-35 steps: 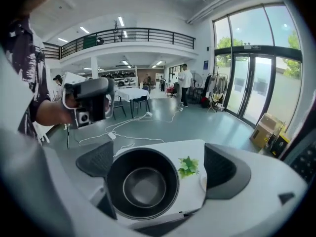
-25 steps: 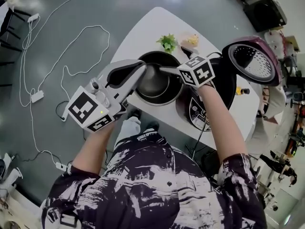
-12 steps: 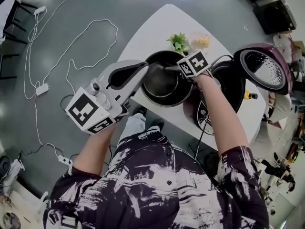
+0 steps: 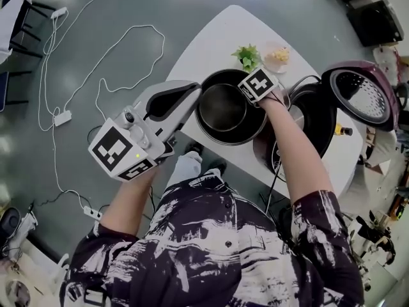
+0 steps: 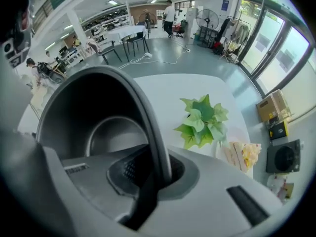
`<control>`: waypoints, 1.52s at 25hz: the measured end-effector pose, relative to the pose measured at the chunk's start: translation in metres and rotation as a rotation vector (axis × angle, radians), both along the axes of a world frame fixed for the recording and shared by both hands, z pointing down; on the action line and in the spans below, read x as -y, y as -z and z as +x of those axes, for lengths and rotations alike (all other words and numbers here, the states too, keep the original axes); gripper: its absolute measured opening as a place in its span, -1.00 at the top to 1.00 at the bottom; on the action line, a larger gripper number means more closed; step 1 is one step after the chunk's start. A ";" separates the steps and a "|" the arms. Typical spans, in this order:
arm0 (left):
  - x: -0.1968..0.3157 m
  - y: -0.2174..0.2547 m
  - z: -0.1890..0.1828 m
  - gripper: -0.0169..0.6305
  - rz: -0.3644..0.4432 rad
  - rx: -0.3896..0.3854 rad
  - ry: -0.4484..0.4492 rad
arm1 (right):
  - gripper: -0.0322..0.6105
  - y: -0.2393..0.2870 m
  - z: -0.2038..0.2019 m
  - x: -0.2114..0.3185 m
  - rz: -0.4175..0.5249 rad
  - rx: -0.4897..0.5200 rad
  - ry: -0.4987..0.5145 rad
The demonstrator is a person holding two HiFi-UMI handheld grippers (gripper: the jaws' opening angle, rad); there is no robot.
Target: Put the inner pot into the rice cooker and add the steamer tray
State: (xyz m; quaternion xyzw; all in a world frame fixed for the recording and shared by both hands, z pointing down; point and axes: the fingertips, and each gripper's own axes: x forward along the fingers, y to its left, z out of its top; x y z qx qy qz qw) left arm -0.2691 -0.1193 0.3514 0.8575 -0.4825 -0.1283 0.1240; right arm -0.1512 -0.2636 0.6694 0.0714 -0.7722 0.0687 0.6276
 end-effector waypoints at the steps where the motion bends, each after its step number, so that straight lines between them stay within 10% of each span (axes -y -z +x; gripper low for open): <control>1: 0.000 0.000 0.000 0.93 -0.001 0.001 0.001 | 0.86 0.000 0.001 0.001 0.005 -0.016 0.014; 16: 0.004 0.010 0.012 0.93 0.018 -0.002 -0.025 | 0.90 0.017 0.002 -0.011 -0.063 0.039 -0.016; 28: 0.007 0.066 0.046 0.93 0.120 0.014 -0.115 | 0.89 0.133 -0.010 -0.004 -0.063 0.246 -0.094; 38: 0.012 0.144 0.109 0.93 0.288 0.018 -0.254 | 0.89 0.269 0.113 0.025 0.018 0.327 -0.272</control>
